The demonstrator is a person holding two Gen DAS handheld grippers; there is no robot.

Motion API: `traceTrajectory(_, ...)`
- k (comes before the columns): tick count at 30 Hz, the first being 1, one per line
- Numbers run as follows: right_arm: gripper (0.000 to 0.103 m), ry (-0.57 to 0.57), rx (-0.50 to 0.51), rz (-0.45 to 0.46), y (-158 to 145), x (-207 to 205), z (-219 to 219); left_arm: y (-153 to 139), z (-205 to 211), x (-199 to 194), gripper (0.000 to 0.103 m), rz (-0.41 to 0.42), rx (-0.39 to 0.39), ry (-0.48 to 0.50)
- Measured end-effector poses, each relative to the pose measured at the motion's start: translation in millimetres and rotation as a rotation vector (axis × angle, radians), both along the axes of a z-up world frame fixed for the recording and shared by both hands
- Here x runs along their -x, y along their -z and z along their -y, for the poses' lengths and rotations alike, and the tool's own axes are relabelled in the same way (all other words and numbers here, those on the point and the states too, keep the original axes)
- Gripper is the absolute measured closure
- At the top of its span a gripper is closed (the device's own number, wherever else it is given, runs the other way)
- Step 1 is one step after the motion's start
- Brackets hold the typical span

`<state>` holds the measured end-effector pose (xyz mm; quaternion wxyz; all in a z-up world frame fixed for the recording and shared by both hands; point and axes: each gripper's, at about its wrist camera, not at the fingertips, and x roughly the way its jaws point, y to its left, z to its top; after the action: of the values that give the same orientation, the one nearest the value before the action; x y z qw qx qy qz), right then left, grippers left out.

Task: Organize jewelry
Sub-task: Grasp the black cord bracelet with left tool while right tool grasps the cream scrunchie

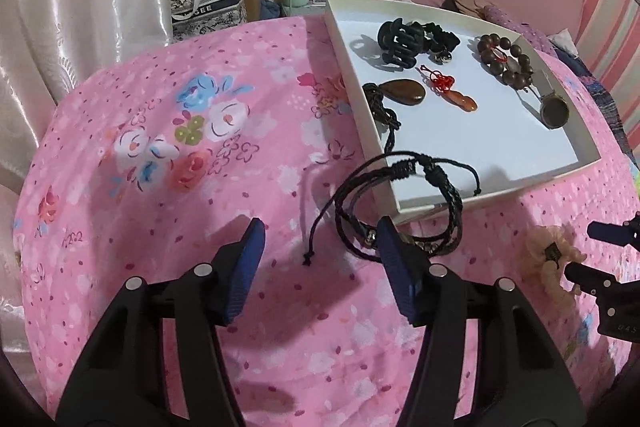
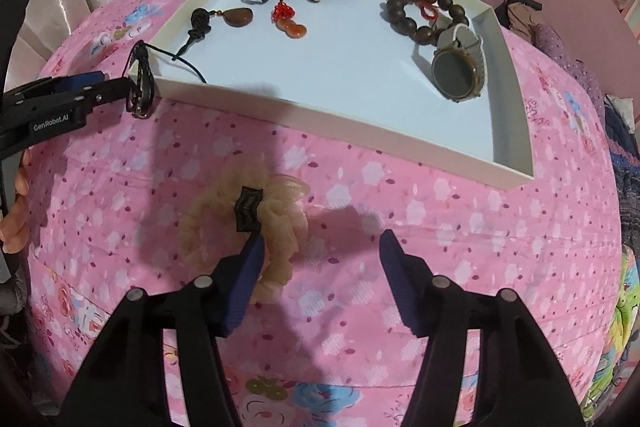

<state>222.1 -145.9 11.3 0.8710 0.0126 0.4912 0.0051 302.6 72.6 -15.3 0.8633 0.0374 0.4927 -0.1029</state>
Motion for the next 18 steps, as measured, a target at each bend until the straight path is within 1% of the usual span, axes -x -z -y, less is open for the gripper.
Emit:
traceTrajectory(2, 0.048, -0.002, -0.010, -0.006, 1.9, -1.2, -0.4, -0.1, 1.3, -2.2, 0.046, 0.001, 0.003, 0.004)
traceTrajectory(5, 0.049, -0.005, -0.015, -0.010, 3.7, -1.8, -1.6, 0.7, 5.4, -6.1, 0.046, 0.015, -0.017, 0.008)
traceTrajectory(8, 0.050, -0.006, -0.018, -0.012, 4.9, -1.9, -2.0, 6.9, 5.7, -11.4, 0.048, -0.005, -0.008, 0.011)
traceTrajectory(10, 0.054, -0.007, -0.025, -0.017, 6.5, -2.9, -2.1, 12.3, 7.4, -13.6, 0.055, -0.020, -0.008, 0.017)
traceTrajectory(11, 0.058, -0.008, -0.030, -0.020, 7.2, -3.6, -1.9, 15.3, 8.9, -14.9, 0.065, -0.027, -0.010, 0.017)
traceTrajectory(12, 0.062, -0.011, -0.037, -0.024, 8.1, -4.2, -1.0, 16.9, 9.6, -15.5, 0.071, -0.028, -0.016, 0.015)
traceTrajectory(13, 0.066, -0.016, -0.044, -0.029, 9.6, -4.7, -1.2, 16.9, 10.4, -15.4, 0.072, -0.024, -0.020, 0.014)
traceTrajectory(14, 0.068, -0.019, -0.046, -0.032, 10.9, -5.0, -1.6, 16.3, 11.0, -15.1, 0.080, -0.023, -0.016, 0.017)
traceTrajectory(15, 0.073, -0.021, -0.044, -0.035, 12.1, -5.3, -2.1, 15.4, 11.3, -14.8, 0.091, -0.028, -0.005, 0.022)
traceTrajectory(16, 0.079, -0.025, -0.046, -0.038, 13.6, -5.4, -2.6, 14.6, 11.4, -14.2, 0.091, -0.030, -0.001, 0.023)
traceTrajectory(18, 0.084, -0.031, -0.055, -0.039, 15.1, -5.2, -3.0, 12.3, 10.2, -11.9, 0.094, -0.028, 0.010, 0.018)
